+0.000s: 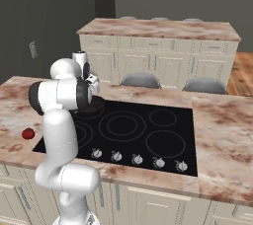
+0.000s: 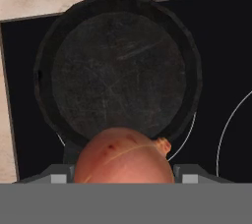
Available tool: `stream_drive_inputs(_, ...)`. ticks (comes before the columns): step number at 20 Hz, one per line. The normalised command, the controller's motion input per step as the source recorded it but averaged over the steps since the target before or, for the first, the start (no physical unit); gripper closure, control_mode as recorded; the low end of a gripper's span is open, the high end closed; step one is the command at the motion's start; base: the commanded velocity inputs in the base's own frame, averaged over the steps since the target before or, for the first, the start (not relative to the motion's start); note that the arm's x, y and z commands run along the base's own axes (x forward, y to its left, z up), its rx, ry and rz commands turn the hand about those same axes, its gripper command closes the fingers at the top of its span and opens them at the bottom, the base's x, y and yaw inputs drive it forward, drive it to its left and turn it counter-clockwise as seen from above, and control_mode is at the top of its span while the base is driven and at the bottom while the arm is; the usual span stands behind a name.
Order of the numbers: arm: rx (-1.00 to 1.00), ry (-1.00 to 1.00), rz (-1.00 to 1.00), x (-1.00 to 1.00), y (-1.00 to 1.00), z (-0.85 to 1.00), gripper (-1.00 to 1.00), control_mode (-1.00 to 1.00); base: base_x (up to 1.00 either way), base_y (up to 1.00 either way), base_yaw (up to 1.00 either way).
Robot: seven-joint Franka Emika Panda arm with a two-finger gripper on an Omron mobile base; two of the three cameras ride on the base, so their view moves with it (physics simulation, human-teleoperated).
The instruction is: Place the pan on the rear left burner on the stove. Then place the tomato and the onion in the pan and turn on the rear left burner.
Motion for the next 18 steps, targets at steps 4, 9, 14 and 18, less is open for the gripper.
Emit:
stream_drive_inputs(4,0.00,0.00,0.00,0.01,-0.05,-0.21,1.00,-1.00,0.00,0.00,0.00)
stream_drive_inputs(9,0.00,0.00,0.00,0.08,0.00,-0.18,1.00,-1.00,0.00,0.00,0.00)
stream_drive_inputs(14,0.00,0.00,0.00,0.23,0.00,-0.17,1.00,-1.00,0.00,0.00,0.00)
stream_drive_inputs(18,0.00,0.00,0.00,0.36,0.00,-0.08,1.00,-1.00,0.00,0.00,0.00)
